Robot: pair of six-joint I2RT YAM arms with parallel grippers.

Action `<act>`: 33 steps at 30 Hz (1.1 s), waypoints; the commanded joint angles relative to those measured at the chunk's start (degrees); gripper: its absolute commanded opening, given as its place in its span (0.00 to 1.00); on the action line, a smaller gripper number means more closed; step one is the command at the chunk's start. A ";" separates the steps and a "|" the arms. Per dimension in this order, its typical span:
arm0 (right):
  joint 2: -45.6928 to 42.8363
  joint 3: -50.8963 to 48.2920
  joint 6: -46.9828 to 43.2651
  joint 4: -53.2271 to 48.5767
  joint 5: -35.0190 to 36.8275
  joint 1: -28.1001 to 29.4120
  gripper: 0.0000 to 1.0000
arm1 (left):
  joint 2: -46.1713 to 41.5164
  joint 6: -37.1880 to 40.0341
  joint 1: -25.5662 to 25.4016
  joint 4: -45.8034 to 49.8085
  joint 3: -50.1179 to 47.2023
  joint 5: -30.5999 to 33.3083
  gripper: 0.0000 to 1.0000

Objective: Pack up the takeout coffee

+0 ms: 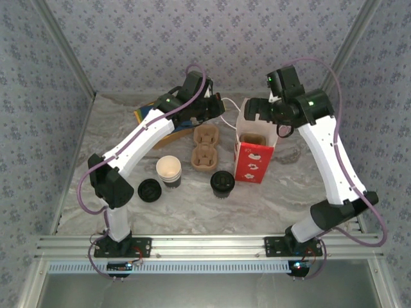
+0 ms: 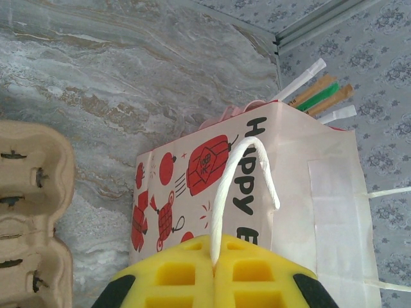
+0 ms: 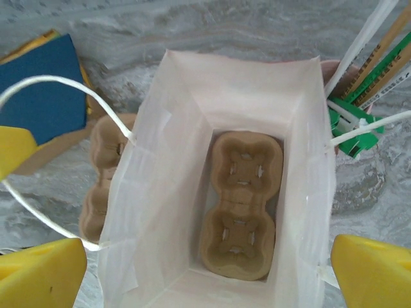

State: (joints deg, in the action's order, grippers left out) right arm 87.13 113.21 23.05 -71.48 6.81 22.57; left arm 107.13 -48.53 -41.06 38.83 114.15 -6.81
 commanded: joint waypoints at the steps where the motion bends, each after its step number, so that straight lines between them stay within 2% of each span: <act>1: -2.31 1.05 -0.21 1.56 -1.25 -0.64 1.00 | -1.65 -0.08 -0.47 -1.06 -0.13 0.15 0.00; 6: -6.33 -1.84 -0.71 5.30 -5.71 -1.83 1.00 | -1.75 0.19 -0.54 -1.00 0.00 0.18 0.00; 11: -8.75 -3.27 1.38 4.79 -9.93 -4.46 1.00 | -2.06 0.61 -0.44 -0.52 -0.03 0.15 0.01; 21: -14.72 -8.84 0.71 3.87 -9.80 -4.95 1.00 | -4.85 0.20 -0.95 1.64 -1.28 0.91 0.00; 33: -15.84 -12.39 0.07 5.51 -11.56 -4.93 1.00 | -8.72 -0.94 -2.96 2.21 -4.79 5.79 0.00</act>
State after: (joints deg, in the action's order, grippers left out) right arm 71.77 101.47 23.49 -66.94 -3.36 17.87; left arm 100.75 -48.93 -43.59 40.53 109.91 -2.85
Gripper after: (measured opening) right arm 0.998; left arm 0.051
